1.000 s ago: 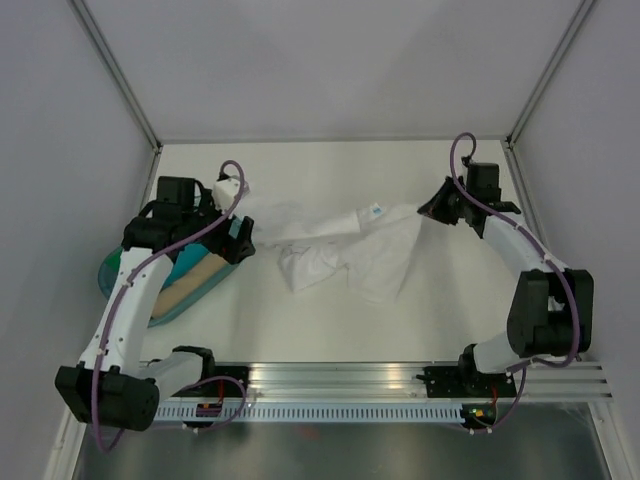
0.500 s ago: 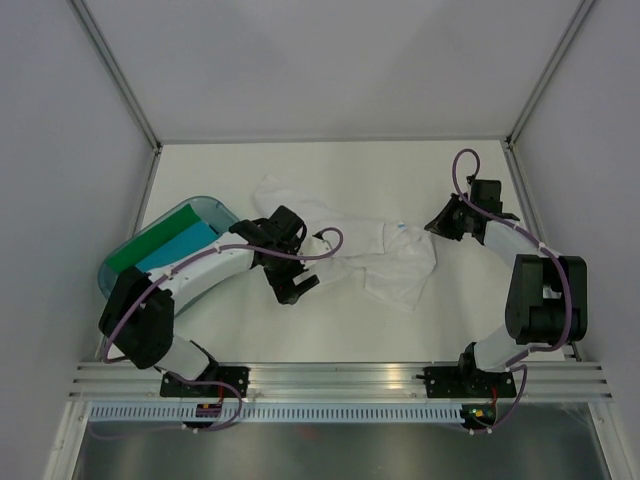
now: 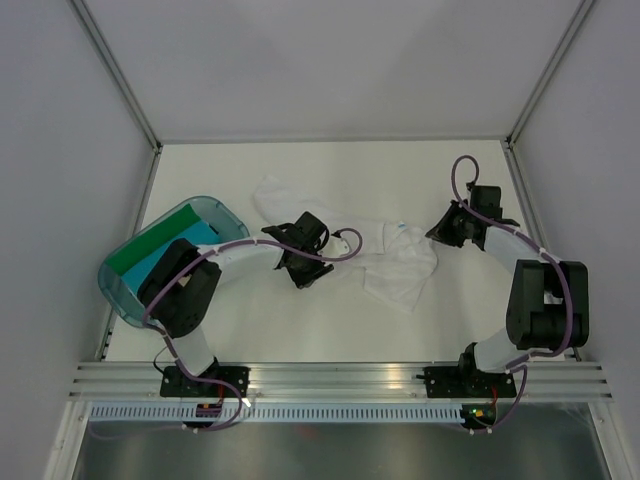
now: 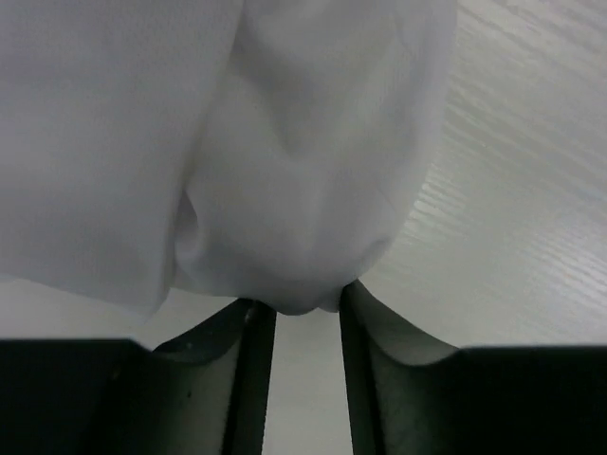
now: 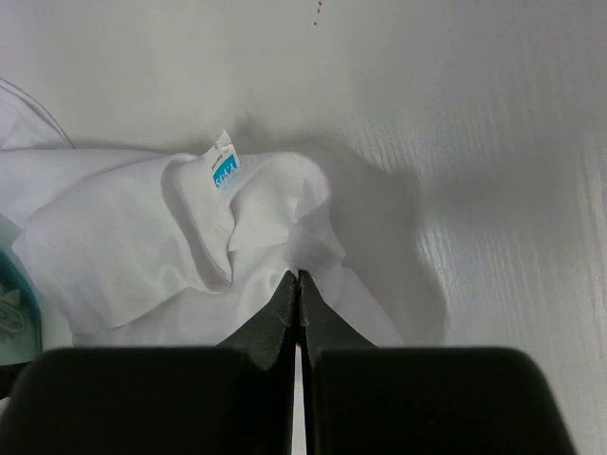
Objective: Roll the t-shirts
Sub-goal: Flatten the tshirt
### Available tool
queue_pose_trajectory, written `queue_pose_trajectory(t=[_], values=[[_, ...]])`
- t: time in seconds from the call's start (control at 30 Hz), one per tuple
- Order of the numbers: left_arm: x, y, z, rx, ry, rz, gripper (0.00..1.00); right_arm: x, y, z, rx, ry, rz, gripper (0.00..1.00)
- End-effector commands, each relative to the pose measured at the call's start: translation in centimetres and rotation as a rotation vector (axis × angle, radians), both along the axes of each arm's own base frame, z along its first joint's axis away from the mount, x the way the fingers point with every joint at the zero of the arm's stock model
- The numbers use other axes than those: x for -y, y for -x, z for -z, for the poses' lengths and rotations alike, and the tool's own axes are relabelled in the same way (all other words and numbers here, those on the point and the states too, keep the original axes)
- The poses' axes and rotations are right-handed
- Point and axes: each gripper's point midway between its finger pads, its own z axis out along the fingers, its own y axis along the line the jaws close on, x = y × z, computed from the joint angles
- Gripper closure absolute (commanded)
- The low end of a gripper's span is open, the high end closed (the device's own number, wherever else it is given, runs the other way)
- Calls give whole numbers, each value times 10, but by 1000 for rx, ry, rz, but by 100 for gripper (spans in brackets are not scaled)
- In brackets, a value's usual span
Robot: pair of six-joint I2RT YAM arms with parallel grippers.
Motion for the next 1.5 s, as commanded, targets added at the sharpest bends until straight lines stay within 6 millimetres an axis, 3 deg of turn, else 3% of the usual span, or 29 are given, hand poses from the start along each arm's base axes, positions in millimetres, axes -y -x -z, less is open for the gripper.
queue_pose_trajectory(t=[0.0, 0.03, 0.1, 0.13, 0.2, 0.23, 0.27, 0.3, 0.33, 0.4, 0.43, 0.5, 0.53, 0.6, 0.63, 0.8, 0.87, 0.97, 1.0, 1.07, 1.1, 1.17, 1.2, 1.27, 1.3, 1.37, 1.4, 1.43, 1.47], values=[[6, -22, -6, 90, 5, -43, 66, 2, -10, -42, 107, 19, -4, 100], [2, -21, -6, 99, -7, -44, 97, 3, -12, -63, 154, 26, 0, 100], [-8, -29, -23, 175, -25, -62, 98, 6, -14, -94, 214, 43, 20, 100], [-12, -32, -34, 208, -23, -62, 98, 7, -12, -122, 284, 52, 26, 100], [-17, -40, -77, 325, 18, -66, 98, 12, -7, -156, 352, 78, 47, 100], [-19, -42, -94, 366, 35, -64, 98, 13, -3, -199, 454, 93, 53, 100], [-21, -41, -113, 392, 41, -26, 98, 16, 1, -219, 496, 107, 61, 100], [-22, -36, -148, 454, 97, -12, 98, 17, 9, -235, 516, 123, 65, 100], [-23, -37, -173, 495, 121, -10, 98, 19, 20, -279, 618, 140, 81, 100], [-39, -25, -204, 518, 102, -11, 98, 21, 38, -326, 713, 158, 94, 100], [-42, -26, -230, 558, 123, -23, 98, 22, 52, -348, 769, 168, 107, 100], [-52, -12, -253, 580, 139, -9, 98, 23, 74, -386, 845, 174, 124, 100], [-52, -9, -270, 600, 171, -1, 98, 23, 86, -400, 877, 177, 135, 100], [-56, 2, -285, 594, 191, -1, 98, 25, 110, -427, 923, 189, 152, 100], [-57, 6, -304, 618, 229, -1, 98, 26, 122, -437, 947, 201, 159, 100], [-62, 28, -341, 660, 334, 18, 98, 28, 177, -474, 1033, 234, 184, 100], [-64, 30, -348, 678, 344, 22, 98, 23, 181, -473, 1035, 224, 156, 100], [-58, 23, -342, 669, 329, 29, 98, 15, 169, -450, 960, 198, 102, 100], [-56, 20, -337, 664, 321, 32, 98, 16, 154, -429, 890, 192, 104, 100], [-45, 3, -331, 677, 316, 32, 98, 18, 137, -408, 825, 190, 107, 100], [-40, -6, -329, 689, 318, 27, 97, 19, 117, -386, 784, 192, 96, 100], [-35, -33, -319, 703, 317, -11, 97, 20, 93, -361, 740, 190, 88, 100], [-24, -51, -297, 650, 296, -11, 97, 23, 66, -332, 670, 188, 95, 100], [-24, -84, -282, 634, 283, -56, 98, 33, 35, -302, 606, 206, 132, 100], [-17, -110, -261, 589, 254, -74, 98, 37, 10, -277, 541, 211, 143, 100], [-25, -150, -242, 555, 243, -150, 98, 53, -23, -265, 522, 234, 234, 100], [-31, -185, -229, 544, 214, -212, 93, 58, -47, -236, 450, 243, 253, 100], [-32, -202, -218, 524, 209, -262, 84, 59, -61, -225, 423, 226, 272, 98], [-35, -218, -211, 523, 198, -300, 69, 61, -78, -231, 444, 223, 278, 92]])
